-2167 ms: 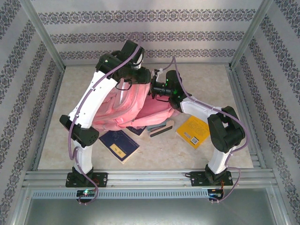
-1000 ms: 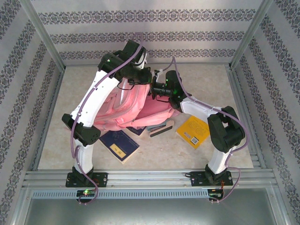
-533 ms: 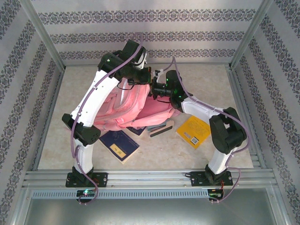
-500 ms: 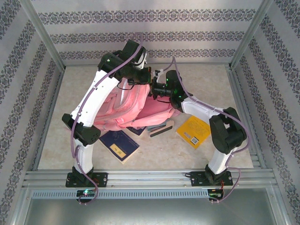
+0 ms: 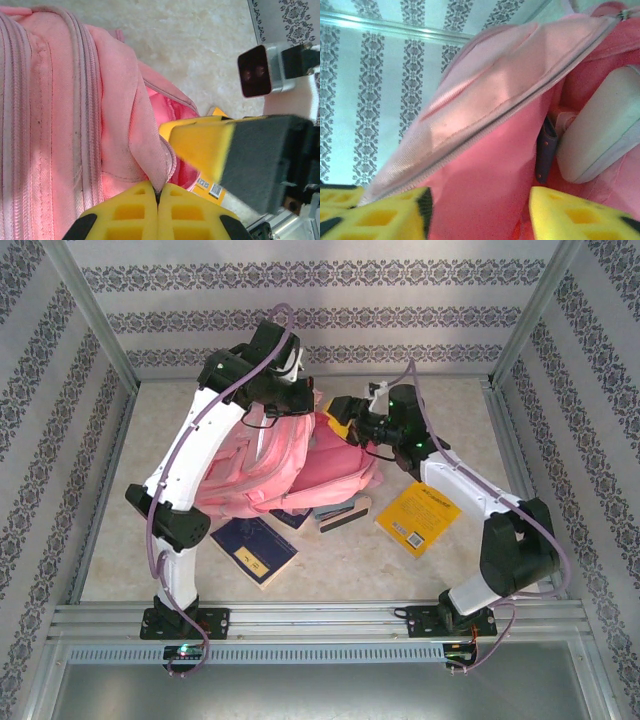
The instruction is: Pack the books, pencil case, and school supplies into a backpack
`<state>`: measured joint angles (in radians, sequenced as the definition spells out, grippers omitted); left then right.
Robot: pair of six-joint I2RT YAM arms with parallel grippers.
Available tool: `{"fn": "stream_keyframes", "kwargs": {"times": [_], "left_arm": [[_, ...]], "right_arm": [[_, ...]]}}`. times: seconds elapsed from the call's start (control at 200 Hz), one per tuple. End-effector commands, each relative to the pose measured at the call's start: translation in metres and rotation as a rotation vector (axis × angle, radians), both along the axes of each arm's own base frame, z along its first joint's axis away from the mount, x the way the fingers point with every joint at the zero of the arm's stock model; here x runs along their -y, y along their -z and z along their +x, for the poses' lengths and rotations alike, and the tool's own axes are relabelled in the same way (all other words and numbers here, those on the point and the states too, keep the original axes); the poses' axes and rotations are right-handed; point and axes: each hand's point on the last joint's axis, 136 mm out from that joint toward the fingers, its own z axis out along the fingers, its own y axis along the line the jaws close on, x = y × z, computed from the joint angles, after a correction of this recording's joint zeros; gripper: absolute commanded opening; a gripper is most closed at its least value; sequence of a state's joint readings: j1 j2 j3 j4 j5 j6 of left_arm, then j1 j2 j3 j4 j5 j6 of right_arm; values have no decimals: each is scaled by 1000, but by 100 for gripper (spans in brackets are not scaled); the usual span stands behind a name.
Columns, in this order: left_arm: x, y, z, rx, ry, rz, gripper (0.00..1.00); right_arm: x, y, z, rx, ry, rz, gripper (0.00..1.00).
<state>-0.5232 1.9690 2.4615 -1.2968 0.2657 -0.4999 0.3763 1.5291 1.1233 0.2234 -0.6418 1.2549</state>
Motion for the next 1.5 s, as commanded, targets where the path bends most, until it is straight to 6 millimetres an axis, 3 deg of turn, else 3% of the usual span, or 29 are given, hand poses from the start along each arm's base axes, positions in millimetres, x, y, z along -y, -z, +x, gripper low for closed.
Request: {"fn": "stream_keyframes", "kwargs": {"times": [0.0,0.125,0.3,0.48,0.65,0.744,0.924,1.249,1.494], "left_arm": [[-6,-29,-14,61,30,-51,0],[-2,-28,-17,48,49,-65,0],[-1,-27,-21,46,65,-68,0],[-2,-25,-22,44,69,-62,0],[-3,-26,-25,46,76,-56,0],[-2,-24,-27,45,90,-49,0],[-6,-16,-32,31,97,-13,0],[-14,-1,-34,23,76,80,43],[-3,9,-33,24,96,130,54]], "right_arm": [[11,-15,3,-79,76,36,65],[11,-23,8,-208,134,73,67],[-10,-28,5,-394,117,74,68],[-34,-11,-5,-535,82,39,69],[-33,1,0,-543,111,15,66],[-35,2,12,-542,123,34,52],[-42,-16,27,-515,133,66,2],[-47,-40,22,-518,134,80,0],[-46,-48,20,-518,145,87,0]]}}
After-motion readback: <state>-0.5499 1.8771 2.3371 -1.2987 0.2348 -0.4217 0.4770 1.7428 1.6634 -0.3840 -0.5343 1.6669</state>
